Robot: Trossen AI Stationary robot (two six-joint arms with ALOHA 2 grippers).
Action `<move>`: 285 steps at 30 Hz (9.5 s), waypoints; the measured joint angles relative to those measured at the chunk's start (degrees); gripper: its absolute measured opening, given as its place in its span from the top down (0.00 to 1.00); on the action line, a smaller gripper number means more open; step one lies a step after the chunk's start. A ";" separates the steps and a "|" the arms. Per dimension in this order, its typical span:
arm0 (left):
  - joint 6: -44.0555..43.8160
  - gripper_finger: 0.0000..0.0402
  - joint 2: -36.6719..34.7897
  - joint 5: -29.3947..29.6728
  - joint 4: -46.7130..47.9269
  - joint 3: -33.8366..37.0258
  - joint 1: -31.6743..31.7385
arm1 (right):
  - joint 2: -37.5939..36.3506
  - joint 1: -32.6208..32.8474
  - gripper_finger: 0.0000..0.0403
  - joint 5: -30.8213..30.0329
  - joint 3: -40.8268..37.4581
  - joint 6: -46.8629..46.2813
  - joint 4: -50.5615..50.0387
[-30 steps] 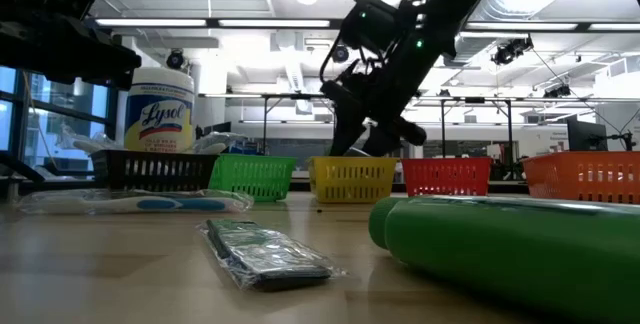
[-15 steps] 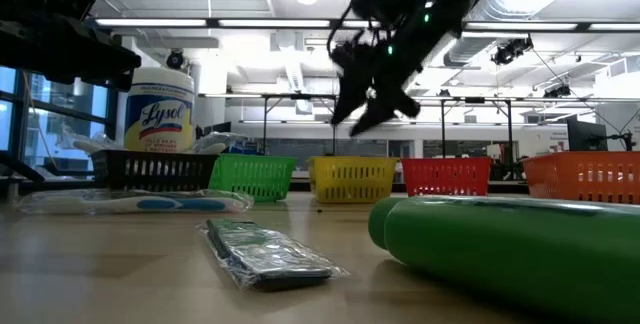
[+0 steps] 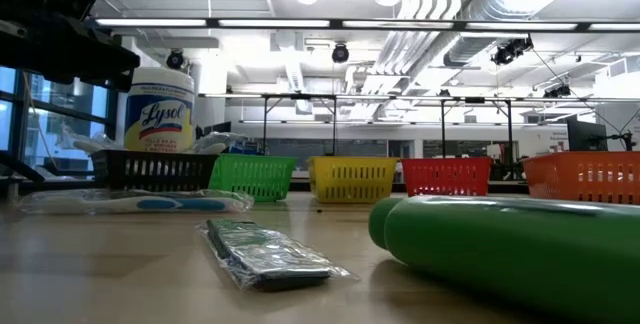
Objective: Pick & Place Travel size toiletries
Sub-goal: Put the blue toothbrush into the black bin
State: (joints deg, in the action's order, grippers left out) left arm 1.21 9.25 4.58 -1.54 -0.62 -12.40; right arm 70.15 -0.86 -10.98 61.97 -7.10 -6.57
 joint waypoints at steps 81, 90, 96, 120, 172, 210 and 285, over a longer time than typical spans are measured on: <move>-1.97 1.00 0.00 -1.13 0.22 0.00 0.00 | -69.74 24.13 0.99 -2.74 -61.46 8.40 11.21; -1.91 1.00 -0.01 -1.08 0.22 0.00 0.00 | -69.72 24.13 0.99 -2.30 -61.50 6.97 10.51; -3.65 1.00 -0.01 -0.33 0.14 0.00 0.00 | -69.72 24.13 0.99 -2.30 -61.52 7.14 10.50; -5.77 1.00 15.45 9.94 1.73 -13.94 -0.25 | -69.72 24.13 0.99 -2.30 -61.61 6.87 10.29; -16.95 0.48 84.35 18.87 30.95 -55.47 -14.23 | -68.32 24.10 0.99 -0.83 -61.65 4.72 9.27; -17.98 0.48 90.01 8.47 31.59 -55.52 -6.26 | -68.32 24.12 0.99 -0.79 -61.65 4.31 9.25; -20.92 0.94 95.55 4.77 43.25 -63.54 -16.50 | -68.30 24.13 0.99 -0.59 -61.66 4.34 9.18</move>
State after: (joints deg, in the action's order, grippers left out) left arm -19.71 104.79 9.35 41.71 -64.16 -28.91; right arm 1.85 23.27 -11.57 0.31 -2.75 2.61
